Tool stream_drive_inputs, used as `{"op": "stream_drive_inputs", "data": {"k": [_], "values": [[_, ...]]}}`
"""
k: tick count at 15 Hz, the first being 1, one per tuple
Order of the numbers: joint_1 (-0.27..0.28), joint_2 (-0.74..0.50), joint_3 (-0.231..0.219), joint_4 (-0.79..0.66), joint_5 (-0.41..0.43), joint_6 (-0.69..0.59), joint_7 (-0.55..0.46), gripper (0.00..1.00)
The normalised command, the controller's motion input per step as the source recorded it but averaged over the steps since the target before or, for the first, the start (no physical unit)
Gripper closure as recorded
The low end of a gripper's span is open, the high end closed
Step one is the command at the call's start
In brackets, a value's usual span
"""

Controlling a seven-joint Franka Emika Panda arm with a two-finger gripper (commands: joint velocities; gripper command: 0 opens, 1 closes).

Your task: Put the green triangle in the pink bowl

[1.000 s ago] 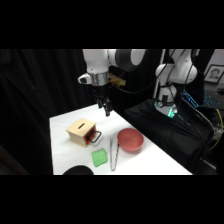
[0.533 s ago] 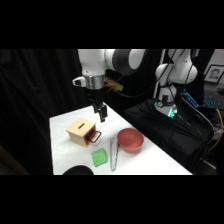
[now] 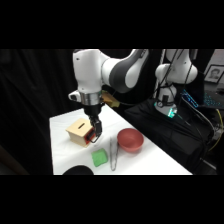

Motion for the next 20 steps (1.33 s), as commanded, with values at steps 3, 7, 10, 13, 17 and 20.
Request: {"op": "stream_drive_inputs", "data": {"k": [3,7,10,13,17,20], "values": [[0.08,0.24,-0.033,0.17,0.063,0.23,0.16,0.0],[0.106,0.19,-0.077,0.09,0.046,0.28,0.2,0.0],[0.124,0.19,-0.1,0.09,0.05,0.3,0.18,0.0],[0.108,0.22,-0.094,0.15,0.093,0.23,0.1,0.0],[0.125,0.24,-0.105,0.18,0.096,0.2,0.07,0.0],[0.119,0.22,-0.106,0.19,0.113,0.17,0.04,0.0]]}}
